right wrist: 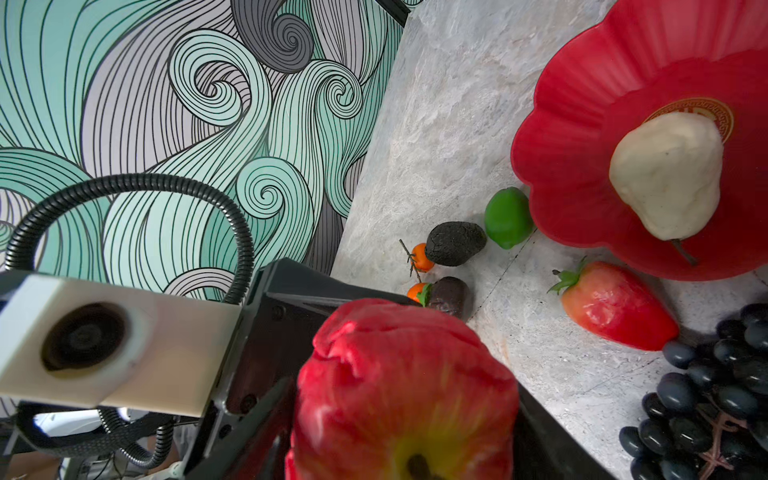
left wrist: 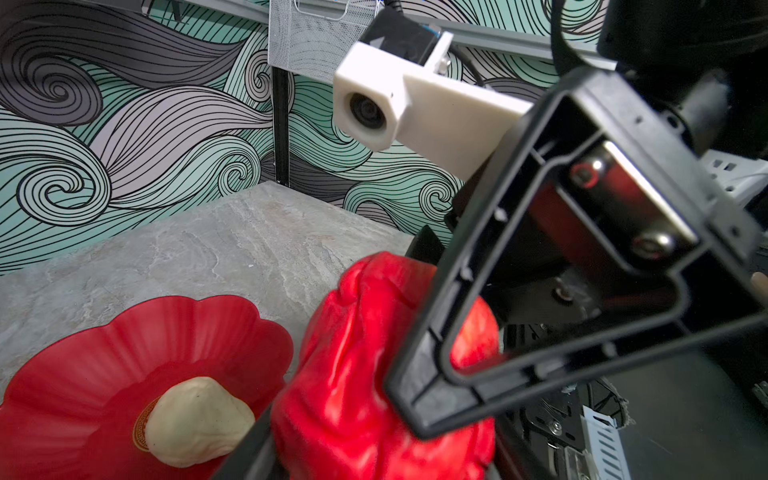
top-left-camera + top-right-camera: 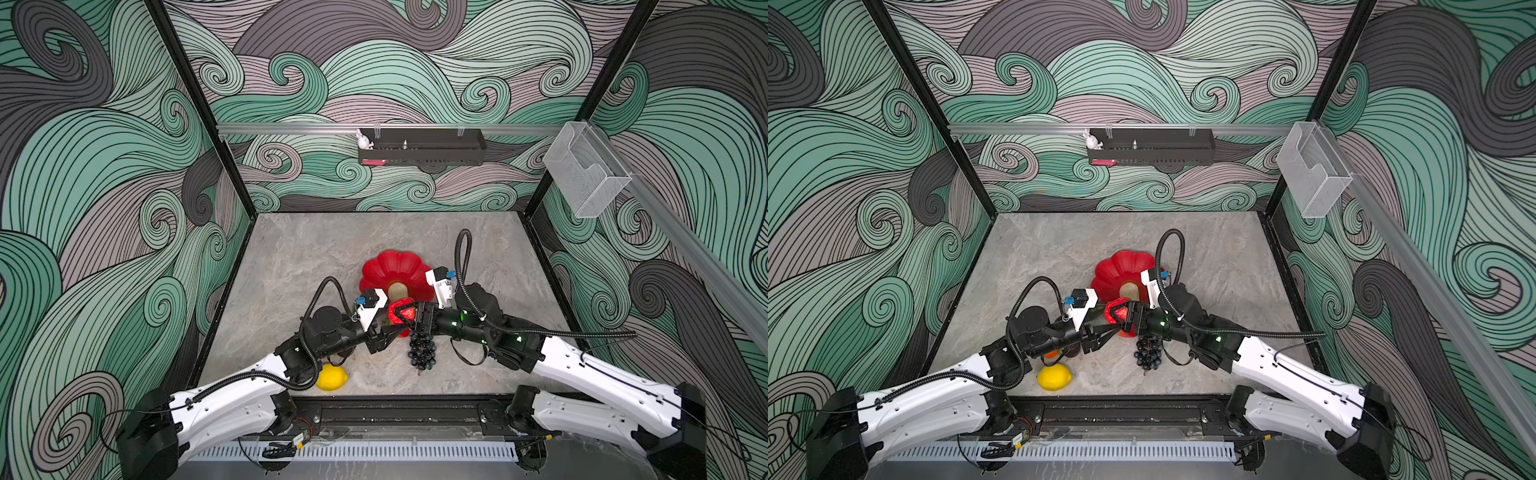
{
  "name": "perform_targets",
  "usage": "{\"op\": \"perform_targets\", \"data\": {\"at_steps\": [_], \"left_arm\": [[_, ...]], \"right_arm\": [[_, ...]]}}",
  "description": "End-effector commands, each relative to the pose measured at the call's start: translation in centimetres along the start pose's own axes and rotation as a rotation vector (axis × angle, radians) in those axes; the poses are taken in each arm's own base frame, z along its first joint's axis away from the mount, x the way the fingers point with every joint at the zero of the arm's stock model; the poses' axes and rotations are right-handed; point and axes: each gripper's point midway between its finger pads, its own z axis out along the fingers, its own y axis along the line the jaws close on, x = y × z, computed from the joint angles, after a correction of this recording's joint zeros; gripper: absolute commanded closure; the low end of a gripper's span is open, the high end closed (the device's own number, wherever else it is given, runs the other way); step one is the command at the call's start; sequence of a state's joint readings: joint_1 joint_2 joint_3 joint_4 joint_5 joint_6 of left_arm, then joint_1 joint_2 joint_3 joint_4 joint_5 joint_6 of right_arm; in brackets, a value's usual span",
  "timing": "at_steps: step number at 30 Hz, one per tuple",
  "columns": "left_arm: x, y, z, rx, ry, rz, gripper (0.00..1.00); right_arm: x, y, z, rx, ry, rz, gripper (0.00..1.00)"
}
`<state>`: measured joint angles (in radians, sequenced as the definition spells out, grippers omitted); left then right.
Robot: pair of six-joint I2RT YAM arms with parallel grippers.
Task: Place and organize the fake fruits in the fruit bowl
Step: 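Carry the red apple over the bowl with the right gripper while the left gripper withdraws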
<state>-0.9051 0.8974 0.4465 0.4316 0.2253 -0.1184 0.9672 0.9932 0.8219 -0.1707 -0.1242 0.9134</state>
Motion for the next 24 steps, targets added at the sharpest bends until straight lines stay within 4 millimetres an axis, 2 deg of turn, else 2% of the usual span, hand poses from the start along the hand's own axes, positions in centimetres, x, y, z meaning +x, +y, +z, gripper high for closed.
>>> {"op": "perform_targets", "data": {"at_steps": [1,5,8,11,13,14,16,18,20,24], "left_arm": [[-0.9,-0.8,-0.1,0.032,-0.033,0.03,0.45],[-1.0,-0.2,-0.4,-0.006,-0.025,0.021,0.35],[-1.0,0.9,-1.0,-0.079,-0.01,0.006,0.25],[-0.4,3.2,-2.3,-0.227,0.034,-0.038,0.17],[0.1,4.8,-3.7,-0.336,0.039,-0.054,0.11],[0.3,6.0,-4.7,-0.418,0.04,-0.068,0.05],[0.9,9.0,-7.2,-0.627,0.039,-0.096,0.05],[1.8,11.2,-9.7,-0.793,0.06,-0.095,0.04],[2.8,11.9,-10.8,-0.839,0.088,-0.083,0.04],[4.2,12.3,-11.6,-0.862,0.11,-0.077,0.04]], "right_arm": [[-0.3,0.0,-0.1,0.002,-0.015,-0.028,0.32],[-0.6,-0.1,-0.1,0.024,-0.023,-0.064,0.38],[-1.4,-1.0,-0.3,0.097,-0.046,-0.139,0.41],[-2.8,-3.0,-0.5,0.25,-0.076,-0.274,0.42],[-3.7,-4.6,-0.3,0.356,-0.086,-0.353,0.43],[-4.3,-5.5,0.0,0.405,-0.087,-0.385,0.43],[-5.3,-7.1,0.8,0.482,-0.079,-0.423,0.43],[-6.3,-8.6,2.0,0.55,-0.066,-0.459,0.44],[-7.1,-9.6,3.3,0.594,-0.048,-0.488,0.44],[-8.6,-11.4,5.9,0.656,-0.013,-0.523,0.44]]}}
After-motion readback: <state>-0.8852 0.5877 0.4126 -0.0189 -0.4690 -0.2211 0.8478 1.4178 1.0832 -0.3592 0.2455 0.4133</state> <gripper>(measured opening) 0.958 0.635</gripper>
